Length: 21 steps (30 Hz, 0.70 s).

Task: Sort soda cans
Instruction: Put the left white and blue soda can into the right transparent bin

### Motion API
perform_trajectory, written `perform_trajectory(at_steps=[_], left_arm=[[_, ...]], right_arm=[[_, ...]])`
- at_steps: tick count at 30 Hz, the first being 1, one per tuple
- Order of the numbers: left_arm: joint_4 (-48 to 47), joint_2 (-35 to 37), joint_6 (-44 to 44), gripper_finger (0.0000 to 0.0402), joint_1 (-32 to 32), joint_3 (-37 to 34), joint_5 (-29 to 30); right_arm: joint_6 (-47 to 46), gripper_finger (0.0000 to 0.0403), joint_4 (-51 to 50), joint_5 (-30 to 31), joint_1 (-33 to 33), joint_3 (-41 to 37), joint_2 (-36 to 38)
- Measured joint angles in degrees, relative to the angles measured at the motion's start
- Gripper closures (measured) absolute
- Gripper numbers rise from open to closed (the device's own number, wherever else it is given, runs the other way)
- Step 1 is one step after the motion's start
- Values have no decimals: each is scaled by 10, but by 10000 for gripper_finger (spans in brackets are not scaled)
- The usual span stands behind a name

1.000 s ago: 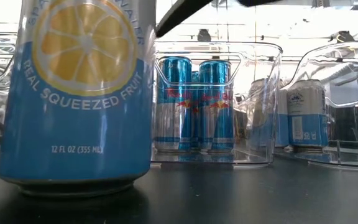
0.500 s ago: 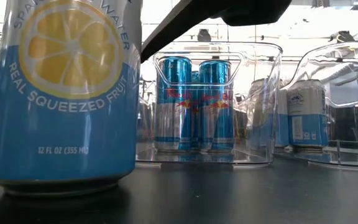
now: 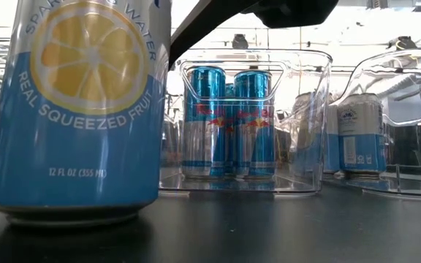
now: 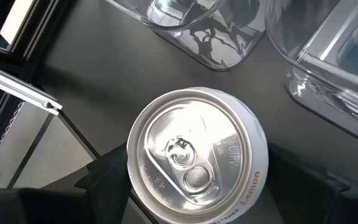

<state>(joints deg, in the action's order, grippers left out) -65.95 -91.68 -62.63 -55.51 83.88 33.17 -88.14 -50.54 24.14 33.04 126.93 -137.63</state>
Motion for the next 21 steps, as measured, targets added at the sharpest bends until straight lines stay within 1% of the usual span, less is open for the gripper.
perform_trajectory(at_steps=[21], left_arm=[[12,0,0,37,-1,0,0]], right_arm=[[5,99,0,12,15,-3,19]])
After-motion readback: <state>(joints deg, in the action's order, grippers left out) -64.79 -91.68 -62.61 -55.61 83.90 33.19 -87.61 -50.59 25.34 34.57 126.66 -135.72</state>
